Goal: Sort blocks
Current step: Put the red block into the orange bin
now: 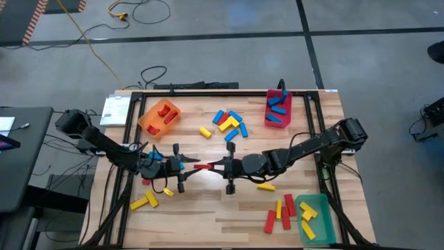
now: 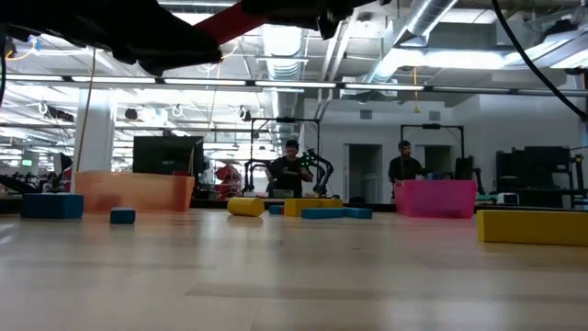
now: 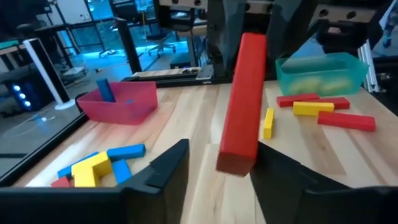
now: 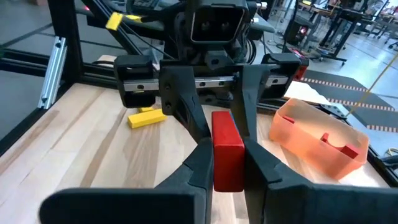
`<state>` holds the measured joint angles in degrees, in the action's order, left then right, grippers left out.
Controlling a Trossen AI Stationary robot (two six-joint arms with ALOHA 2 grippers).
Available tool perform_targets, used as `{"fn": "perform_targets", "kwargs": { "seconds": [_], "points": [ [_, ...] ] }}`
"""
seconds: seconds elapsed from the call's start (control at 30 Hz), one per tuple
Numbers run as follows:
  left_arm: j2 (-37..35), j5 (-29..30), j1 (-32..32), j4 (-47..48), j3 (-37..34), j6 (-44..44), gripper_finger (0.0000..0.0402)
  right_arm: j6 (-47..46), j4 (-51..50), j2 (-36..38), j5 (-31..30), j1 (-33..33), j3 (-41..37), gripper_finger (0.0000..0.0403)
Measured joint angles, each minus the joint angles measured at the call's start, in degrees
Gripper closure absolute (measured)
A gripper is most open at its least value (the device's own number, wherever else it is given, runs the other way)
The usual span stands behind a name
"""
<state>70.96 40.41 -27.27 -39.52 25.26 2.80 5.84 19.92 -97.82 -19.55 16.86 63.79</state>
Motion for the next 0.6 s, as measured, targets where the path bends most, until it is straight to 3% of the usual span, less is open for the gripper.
{"fn": "perform_targets", "kwargs": {
  "seconds": [0.27, 0.6],
  "points": [
    [-0.02, -1.62, 0.0, -1.04, 0.01, 2.05, 0.0317, 0.03, -0.5, 0.0, -0.02, -0.04, 0.0, 0.0337],
    [-0.02, -3.03, -0.02, -0.8, 0.0, 3.99, 0.0332, -1.2, -2.76, 0.01, 0.09, -0.18, 0.02, 0.0336]
  ]
}}
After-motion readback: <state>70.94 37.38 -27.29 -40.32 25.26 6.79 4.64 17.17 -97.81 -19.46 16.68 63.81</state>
